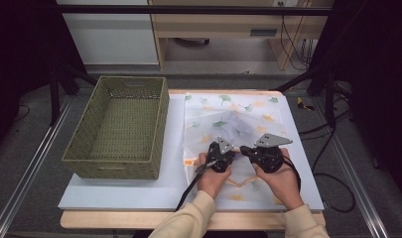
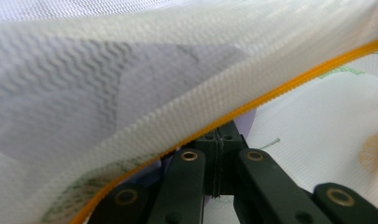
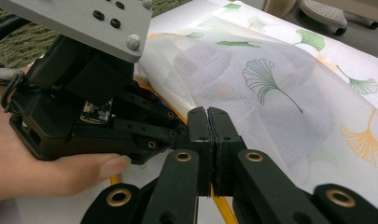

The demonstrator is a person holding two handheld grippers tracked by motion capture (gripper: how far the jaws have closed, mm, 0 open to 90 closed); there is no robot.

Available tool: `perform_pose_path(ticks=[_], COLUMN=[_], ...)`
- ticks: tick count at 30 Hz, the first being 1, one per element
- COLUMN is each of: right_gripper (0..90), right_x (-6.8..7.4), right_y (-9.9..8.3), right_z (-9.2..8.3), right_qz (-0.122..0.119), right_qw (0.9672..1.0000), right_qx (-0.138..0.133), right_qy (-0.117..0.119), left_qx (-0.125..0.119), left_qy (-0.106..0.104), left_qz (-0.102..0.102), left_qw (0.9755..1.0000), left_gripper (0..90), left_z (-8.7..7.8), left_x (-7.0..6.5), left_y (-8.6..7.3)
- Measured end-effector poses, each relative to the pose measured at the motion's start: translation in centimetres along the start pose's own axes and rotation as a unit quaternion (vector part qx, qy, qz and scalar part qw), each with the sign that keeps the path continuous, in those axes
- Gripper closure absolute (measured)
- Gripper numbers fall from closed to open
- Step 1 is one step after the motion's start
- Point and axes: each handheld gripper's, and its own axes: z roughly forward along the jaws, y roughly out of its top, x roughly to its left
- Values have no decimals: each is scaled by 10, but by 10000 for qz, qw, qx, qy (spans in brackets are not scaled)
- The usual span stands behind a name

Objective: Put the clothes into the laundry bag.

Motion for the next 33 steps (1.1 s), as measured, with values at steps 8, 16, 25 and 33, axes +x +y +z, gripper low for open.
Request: perform_pose_path(ticks=[8, 16, 25, 33], right_gripper=[892, 892, 892, 892], right_x=[0, 1, 1, 1], right_y=[0, 1, 1, 2], right_z=[1, 2, 3, 4], right_qz=[33, 21, 29, 25], right_qw=[10000, 10000, 10000, 10000], right_qx=[23, 29, 23, 46], right_qy=[-20, 19, 27, 28], left_qx=[-16, -33, -33, -43], left_qy=[67, 109, 145, 146], left_qz=[21, -32, -43, -81], left_qw=[10000, 9999, 9999, 9999], left_gripper=[899, 899, 899, 899], left_z=[1, 3, 6, 6], left_x=[-1, 2, 4, 4], left_y=[0, 2, 3, 4])
